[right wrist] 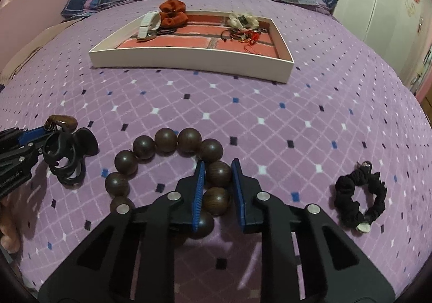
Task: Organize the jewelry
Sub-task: 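Close the right tool on the bead bracelet while the left tool grasps the brown pendant, then carry the bead bracelet and pendant over the tray with both tools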
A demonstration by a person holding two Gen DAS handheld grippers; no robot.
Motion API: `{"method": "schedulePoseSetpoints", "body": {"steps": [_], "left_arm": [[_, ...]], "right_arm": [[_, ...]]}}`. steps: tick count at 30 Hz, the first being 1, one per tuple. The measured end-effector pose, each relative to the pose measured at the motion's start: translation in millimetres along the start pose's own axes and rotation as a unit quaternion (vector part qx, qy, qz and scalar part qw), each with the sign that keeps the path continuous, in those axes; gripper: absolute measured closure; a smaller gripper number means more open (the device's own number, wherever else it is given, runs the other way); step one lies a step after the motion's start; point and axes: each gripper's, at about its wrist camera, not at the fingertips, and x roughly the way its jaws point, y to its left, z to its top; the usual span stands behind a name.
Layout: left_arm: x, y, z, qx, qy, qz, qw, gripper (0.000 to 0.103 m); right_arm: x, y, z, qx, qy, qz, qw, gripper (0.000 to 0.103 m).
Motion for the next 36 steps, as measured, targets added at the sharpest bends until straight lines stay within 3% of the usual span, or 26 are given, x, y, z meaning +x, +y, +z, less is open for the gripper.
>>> {"method": "schedulePoseSetpoints", "body": {"steps": [14,36], "left_arm": [[-11,0,24,0.010,-0.033,0.016,0.9993,0.078],[-4,7,142,-0.024,-0.112,0.052,0.9921,0.081]], "right_arm": [[-12,-7,16,-0.021,-0.062,-0.020,0.998,0.084],[-22,-39,117,0.051,-0.175,0.011,0.983,0.084]]}}
